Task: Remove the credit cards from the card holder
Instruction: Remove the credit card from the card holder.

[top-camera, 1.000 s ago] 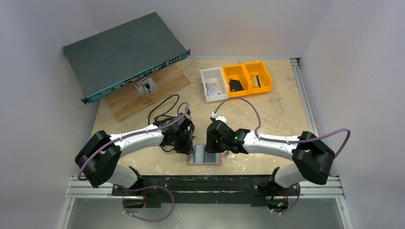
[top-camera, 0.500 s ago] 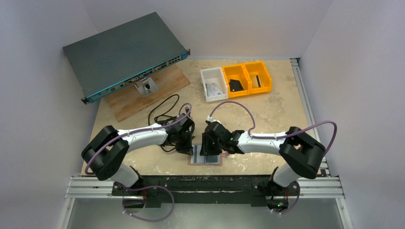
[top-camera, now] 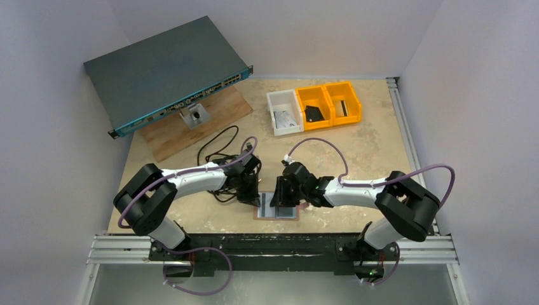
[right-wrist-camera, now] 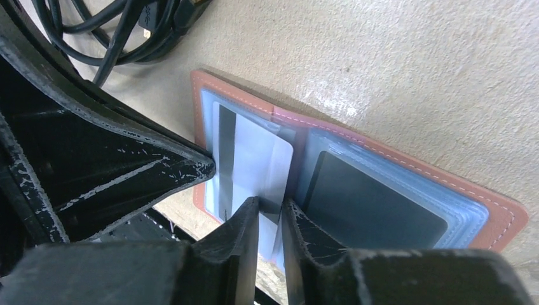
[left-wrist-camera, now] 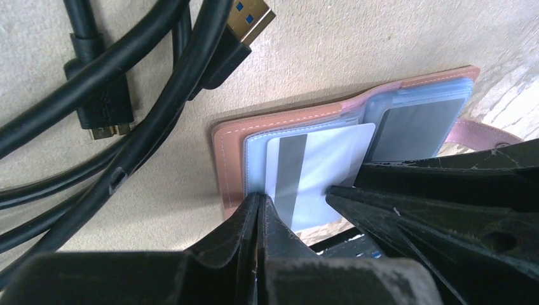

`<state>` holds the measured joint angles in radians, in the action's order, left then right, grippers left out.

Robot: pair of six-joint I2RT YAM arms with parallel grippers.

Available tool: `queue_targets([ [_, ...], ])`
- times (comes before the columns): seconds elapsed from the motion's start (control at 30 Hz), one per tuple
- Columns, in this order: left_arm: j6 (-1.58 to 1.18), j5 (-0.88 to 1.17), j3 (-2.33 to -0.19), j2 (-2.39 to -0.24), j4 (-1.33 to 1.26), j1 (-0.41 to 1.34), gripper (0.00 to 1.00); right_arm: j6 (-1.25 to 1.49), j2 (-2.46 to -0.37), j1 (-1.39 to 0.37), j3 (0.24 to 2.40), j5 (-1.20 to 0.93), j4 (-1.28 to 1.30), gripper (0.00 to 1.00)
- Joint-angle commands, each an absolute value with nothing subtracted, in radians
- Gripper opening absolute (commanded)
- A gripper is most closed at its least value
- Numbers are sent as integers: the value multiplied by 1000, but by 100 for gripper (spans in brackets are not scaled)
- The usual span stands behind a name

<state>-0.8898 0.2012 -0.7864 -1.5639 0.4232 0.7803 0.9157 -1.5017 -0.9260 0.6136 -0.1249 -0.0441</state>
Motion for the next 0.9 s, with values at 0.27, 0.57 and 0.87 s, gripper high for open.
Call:
queue_targets([
  [0.27,-927,94,-764,-1646,481,807,0,952,-1418,-854,497,-197,-196,3],
  [0.57,-940,62,-768,-1643,520,806,0,954,-1382,-836,462,-194,-199,0],
  [0.87,-953,36,-770,-1638,546,805,0,953,-1351,-819,422,-189,-193,1],
])
